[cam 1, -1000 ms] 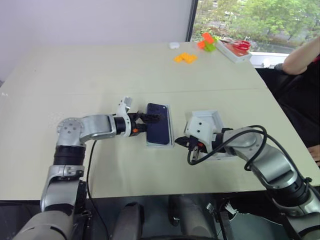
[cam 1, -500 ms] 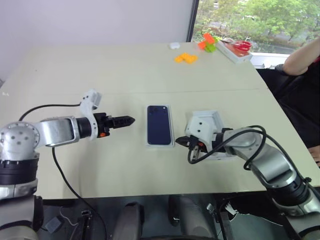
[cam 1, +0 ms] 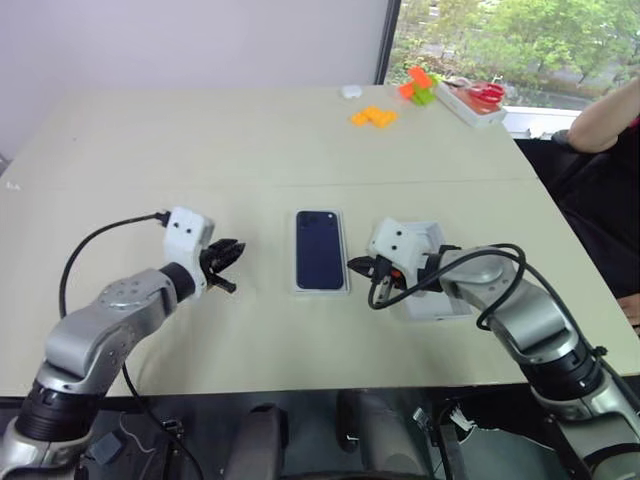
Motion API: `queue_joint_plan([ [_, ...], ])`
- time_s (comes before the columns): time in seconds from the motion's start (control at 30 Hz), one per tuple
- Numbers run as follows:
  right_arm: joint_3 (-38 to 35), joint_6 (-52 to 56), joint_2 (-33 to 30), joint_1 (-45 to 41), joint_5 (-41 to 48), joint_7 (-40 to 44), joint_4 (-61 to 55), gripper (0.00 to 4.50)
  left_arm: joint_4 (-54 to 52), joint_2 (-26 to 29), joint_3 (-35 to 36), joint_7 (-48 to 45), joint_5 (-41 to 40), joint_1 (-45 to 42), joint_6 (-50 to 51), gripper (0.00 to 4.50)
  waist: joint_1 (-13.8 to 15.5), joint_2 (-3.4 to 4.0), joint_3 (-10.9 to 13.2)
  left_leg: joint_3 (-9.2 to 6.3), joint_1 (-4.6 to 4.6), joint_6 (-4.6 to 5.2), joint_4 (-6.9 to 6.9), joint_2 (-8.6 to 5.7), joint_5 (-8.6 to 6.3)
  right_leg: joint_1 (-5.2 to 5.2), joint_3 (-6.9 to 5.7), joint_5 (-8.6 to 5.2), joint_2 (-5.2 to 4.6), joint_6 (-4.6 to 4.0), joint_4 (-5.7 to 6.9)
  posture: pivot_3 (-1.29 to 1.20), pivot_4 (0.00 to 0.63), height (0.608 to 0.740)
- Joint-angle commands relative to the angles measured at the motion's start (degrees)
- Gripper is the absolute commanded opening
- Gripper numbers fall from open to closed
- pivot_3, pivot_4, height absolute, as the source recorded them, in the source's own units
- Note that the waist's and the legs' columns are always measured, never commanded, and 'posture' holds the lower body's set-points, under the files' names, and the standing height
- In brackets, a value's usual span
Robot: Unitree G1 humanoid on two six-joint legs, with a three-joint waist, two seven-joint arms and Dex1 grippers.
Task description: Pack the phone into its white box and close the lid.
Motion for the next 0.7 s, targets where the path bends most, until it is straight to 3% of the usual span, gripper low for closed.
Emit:
queue_joint_plan([
  [0.03,-1.5,-0.9,0.8,-1.2,0.9,0.2,-1.5,0.00,-0.9,-1.9,-4.2,-2.6,5.4,-4.6,-0.4,0.07,0.0,0.00,0.0,0.00,-0.01,0.00,0.00,0.00,0.00,0.01,0.00,0.01,0.00,0.00,-0.01,0.00,0.150,0.726],
  [0.3,-1.5,-0.4,1.0,-1.1,-0.7,-2.0,-1.3,0.00,0.9,-4.4,-13.3,-3.2,18.2,-10.9,4.4,0.07,-0.3,0.00,0.0,0.01,-0.06,0.06,-0.02,0.08,-0.03,0.00,0.05,0.03,0.11,0.04,0.07,0.00,0.150,0.726],
  [0.7,-1.0,0.5,0.6,-1.4,-0.8,-1.5,-1.3,0.00,-2.6,-9.5,-15.4,-4.2,23.8,-11.4,12.4,0.07,-0.2,0.00,0.0,-0.03,0.03,0.06,0.01,0.10,-0.03,-0.01,0.01,0.04,0.13,0.04,0.09,0.00,0.150,0.726],
])
